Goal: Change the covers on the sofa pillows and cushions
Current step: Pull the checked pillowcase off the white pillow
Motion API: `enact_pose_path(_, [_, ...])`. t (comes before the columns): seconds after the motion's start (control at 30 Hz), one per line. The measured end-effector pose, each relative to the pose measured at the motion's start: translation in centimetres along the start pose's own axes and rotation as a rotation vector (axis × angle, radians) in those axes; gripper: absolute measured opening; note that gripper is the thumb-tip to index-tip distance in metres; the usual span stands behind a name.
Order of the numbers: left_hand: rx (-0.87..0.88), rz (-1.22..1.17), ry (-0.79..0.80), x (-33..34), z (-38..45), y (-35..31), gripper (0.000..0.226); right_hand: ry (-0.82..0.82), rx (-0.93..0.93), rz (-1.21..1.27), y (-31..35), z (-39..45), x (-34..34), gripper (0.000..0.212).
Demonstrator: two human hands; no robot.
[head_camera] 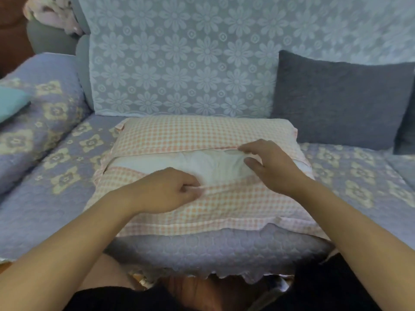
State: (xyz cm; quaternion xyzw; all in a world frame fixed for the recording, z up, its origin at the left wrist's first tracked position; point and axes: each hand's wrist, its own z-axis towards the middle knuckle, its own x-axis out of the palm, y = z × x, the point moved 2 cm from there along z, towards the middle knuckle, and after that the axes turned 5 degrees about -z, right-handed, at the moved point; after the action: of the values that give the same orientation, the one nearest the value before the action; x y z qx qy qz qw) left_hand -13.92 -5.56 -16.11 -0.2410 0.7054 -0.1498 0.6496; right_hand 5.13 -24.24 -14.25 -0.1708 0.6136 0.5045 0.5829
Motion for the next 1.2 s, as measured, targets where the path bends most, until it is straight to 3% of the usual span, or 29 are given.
enact_pose_path(0.1, [0.022, 0.21, 0.138, 3.2, -1.8, -1.0, 0.044, 0.404, 0.014, -0.205, -0.3, -0.5, 1.1, 0.016])
enact_pose_path(0.17, [-0.018, 0.317, 0.124, 4.0, -3.5, 0.1, 0.053, 0.539, -0.063, -0.352, 0.3, -1.4, 2.0, 0.017])
enact_pose_path(0.27, [-0.215, 0.512, 0.063, 1.8, -5.9, 3.6, 0.069, 0.478, -0.095, -0.488, 0.9, -0.7, 2.6, 0.02])
enact_pose_path(0.37, [-0.417, 0.514, 0.159, 1.4, -8.3, 6.0, 0.049, 0.332, -0.094, -0.443, 1.5, 0.4, 3.3, 0.007])
enact_pose_path(0.43, [-0.432, 0.47, 0.295, 3.2, -9.2, 6.8, 0.044, 0.198, -0.157, -0.393, 2.3, 1.0, 4.3, 0.029])
enact_pose_path(0.5, [-0.495, 0.469, 0.393, 5.1, -9.2, 6.9, 0.05, 0.182, -0.191, -0.335, 3.1, 1.7, 5.8, 0.052])
enact_pose_path(0.57, [-0.542, 0.49, 0.294, 5.9, -8.7, 7.0, 0.047, 0.18, -0.219, -0.348, 3.8, 2.0, 7.3, 0.06])
enact_pose_path(0.63, [-0.455, 0.569, 0.053, 5.9, -8.2, 6.4, 0.019, 0.102, -0.264, -0.324, 4.4, 1.9, 8.1, 0.054])
enact_pose_path(0.7, [-0.294, 0.603, -0.242, 5.8, -7.4, 4.1, 0.017, 0.017, -0.315, -0.285, 4.2, 1.7, 8.4, 0.046])
enact_pose_path(0.73, [-0.233, 0.55, -0.265, 5.7, -6.7, 2.3, 0.021, -0.019, -0.324, -0.294, 3.7, 1.8, 8.3, 0.043])
enact_pose_path(0.83, [0.098, 0.441, -0.315, 6.0, -3.9, -2.3, 0.018, -0.149, -0.227, -0.36, 0.2, 2.9, 6.5, 0.038])
enact_pose_path(0.9, [0.225, 0.402, -0.323, 6.1, -1.5, -4.2, 0.013, -0.208, -0.081, -0.444, -4.1, 3.4, 4.2, 0.027])
enact_pose_path(0.97, [0.257, 0.409, -0.367, 6.0, 0.8, -4.8, 0.013, -0.175, 0.077, -0.476, -8.0, 3.2, 2.2, 0.021])
enact_pose_path(1.0, [0.248, 0.404, -0.361, 5.8, 2.3, -5.2, 0.025, -0.149, 0.154, -0.457, -10.0, 2.8, 1.3, 0.024])
enact_pose_path(1.07, [0.255, 0.389, -0.286, 5.9, 5.9, -6.0, 0.051, -0.13, 0.262, -0.379, -12.9, 1.4, 0.1, 0.031])
enact_pose_path(1.2, [0.315, 0.502, -0.139, 6.7, 12.3, -8.9, 0.062, -0.015, 0.515, -0.185, -15.9, -1.9, -0.2, 0.049])
